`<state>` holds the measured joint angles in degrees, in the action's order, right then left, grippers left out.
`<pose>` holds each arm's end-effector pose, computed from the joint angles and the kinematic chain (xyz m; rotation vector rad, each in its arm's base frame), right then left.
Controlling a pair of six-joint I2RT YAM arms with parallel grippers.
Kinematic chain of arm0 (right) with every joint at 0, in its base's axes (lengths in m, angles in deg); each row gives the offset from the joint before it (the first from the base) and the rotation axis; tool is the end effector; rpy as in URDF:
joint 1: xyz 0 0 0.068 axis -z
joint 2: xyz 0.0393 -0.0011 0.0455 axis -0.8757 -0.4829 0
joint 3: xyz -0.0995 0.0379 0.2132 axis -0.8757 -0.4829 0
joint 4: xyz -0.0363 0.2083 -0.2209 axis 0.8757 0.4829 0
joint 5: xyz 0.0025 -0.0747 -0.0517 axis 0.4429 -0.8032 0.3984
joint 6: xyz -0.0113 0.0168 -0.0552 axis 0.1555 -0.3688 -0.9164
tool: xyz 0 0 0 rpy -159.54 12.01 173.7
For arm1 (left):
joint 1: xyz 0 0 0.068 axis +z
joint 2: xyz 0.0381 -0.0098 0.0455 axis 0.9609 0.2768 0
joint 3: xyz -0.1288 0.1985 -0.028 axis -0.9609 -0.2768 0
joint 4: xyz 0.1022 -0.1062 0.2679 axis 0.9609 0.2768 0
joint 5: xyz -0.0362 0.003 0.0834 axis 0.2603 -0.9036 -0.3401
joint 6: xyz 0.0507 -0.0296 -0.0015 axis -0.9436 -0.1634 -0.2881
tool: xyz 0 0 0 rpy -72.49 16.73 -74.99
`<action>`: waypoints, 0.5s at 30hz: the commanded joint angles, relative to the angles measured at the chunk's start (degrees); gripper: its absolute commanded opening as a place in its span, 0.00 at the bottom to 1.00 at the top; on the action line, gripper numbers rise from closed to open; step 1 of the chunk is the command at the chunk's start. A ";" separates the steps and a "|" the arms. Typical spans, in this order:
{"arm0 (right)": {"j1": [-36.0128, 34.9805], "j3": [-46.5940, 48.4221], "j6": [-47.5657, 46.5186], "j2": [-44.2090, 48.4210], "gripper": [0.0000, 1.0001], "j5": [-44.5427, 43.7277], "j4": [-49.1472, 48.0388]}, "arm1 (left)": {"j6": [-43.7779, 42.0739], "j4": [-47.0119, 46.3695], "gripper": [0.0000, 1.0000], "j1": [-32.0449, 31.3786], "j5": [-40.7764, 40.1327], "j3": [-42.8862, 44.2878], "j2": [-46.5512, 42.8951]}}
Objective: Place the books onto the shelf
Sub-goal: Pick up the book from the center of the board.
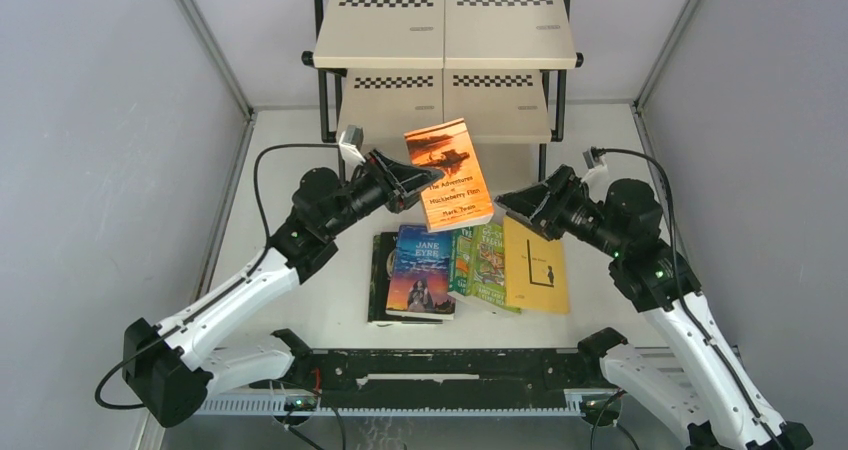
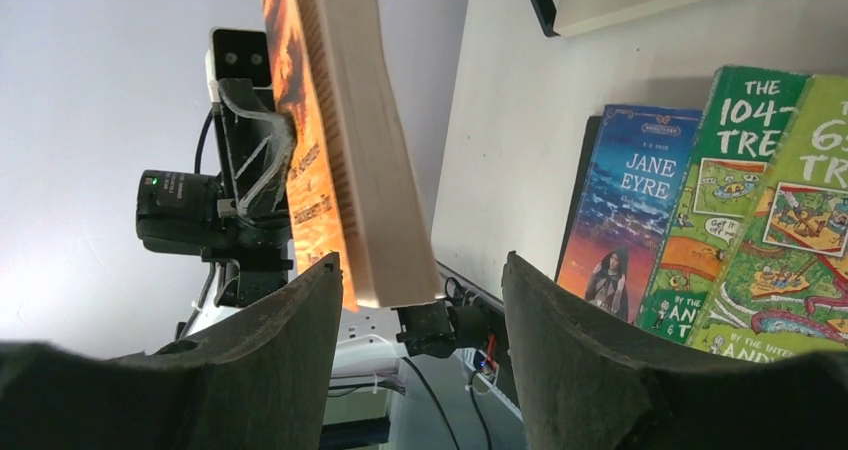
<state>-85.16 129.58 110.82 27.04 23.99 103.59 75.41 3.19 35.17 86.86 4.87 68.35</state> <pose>0.2058 0.1089 0.3634 0.2886 1.9864 1.3099 0.2453 -0.2109 0.3236 -0.3843 1.7808 -1.7596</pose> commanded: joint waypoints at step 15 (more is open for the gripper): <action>-0.37 -1.68 3.89 3.68 0.67 2.23 -4.21 | 0.04 -4.02 0.00 -1.78 0.62 7.76 0.58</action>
<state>-85.59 127.76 114.17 29.03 26.09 100.18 75.30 3.30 33.55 87.34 8.52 69.42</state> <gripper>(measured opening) 0.669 0.266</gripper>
